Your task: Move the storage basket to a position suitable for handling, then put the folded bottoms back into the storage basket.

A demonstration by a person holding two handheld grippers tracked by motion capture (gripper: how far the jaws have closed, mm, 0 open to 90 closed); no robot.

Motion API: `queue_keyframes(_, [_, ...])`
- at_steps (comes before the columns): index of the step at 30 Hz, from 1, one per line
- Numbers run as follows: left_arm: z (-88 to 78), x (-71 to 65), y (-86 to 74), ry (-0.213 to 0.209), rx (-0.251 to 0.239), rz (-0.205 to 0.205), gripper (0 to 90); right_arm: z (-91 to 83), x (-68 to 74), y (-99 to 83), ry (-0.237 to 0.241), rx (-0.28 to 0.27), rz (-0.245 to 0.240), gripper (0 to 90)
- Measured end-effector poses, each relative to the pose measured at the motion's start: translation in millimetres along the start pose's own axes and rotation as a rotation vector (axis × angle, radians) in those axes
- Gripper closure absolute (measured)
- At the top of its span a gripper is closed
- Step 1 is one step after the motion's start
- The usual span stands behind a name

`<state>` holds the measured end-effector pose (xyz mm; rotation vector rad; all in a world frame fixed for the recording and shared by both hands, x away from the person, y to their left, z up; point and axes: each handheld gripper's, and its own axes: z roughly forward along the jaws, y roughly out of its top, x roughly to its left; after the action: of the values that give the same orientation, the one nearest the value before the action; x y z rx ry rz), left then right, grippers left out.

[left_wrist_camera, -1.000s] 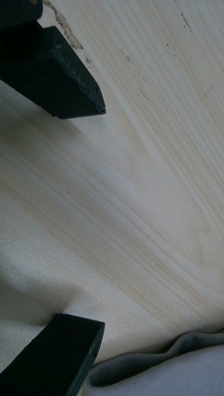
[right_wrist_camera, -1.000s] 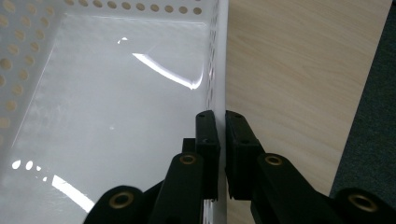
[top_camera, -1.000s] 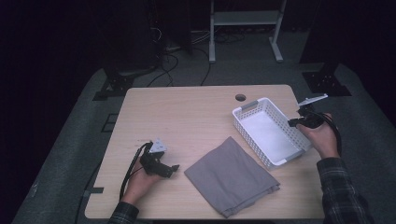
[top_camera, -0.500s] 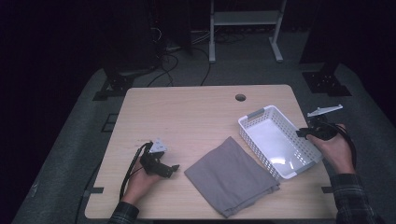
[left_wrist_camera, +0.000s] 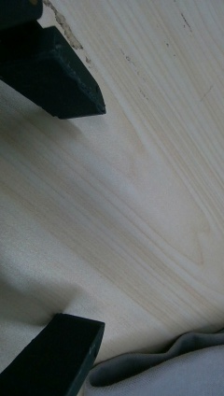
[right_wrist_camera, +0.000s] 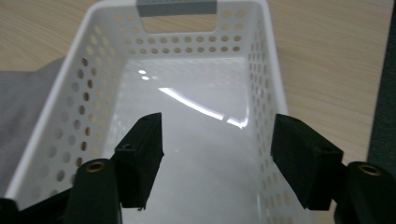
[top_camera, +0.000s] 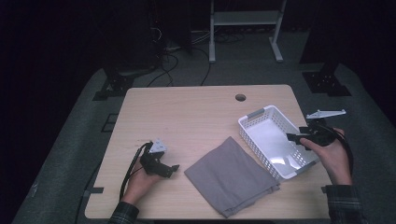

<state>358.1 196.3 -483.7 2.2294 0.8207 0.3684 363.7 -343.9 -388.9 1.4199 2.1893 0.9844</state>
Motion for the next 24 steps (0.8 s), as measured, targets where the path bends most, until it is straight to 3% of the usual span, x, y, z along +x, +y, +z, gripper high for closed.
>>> queue_keyframes(12, [-0.1, 0.2, 0.0, 0.000, 0.002, 0.003, 0.0, 1.5, 33.6, -0.8, 0.025, 0.006, -0.052, 20.1])
queue_keyframes(14, [-0.2, 0.2, 0.0, 0.000, 0.003, 0.003, 0.0, 3.1, 41.4, -1.5, 0.051, 0.004, -0.058, 18.5])
queue_keyframes(24, [-0.2, 0.1, 0.0, 0.001, 0.003, 0.002, 0.0, 14.2, 69.5, -1.6, 0.092, 0.017, -0.106, 14.6])
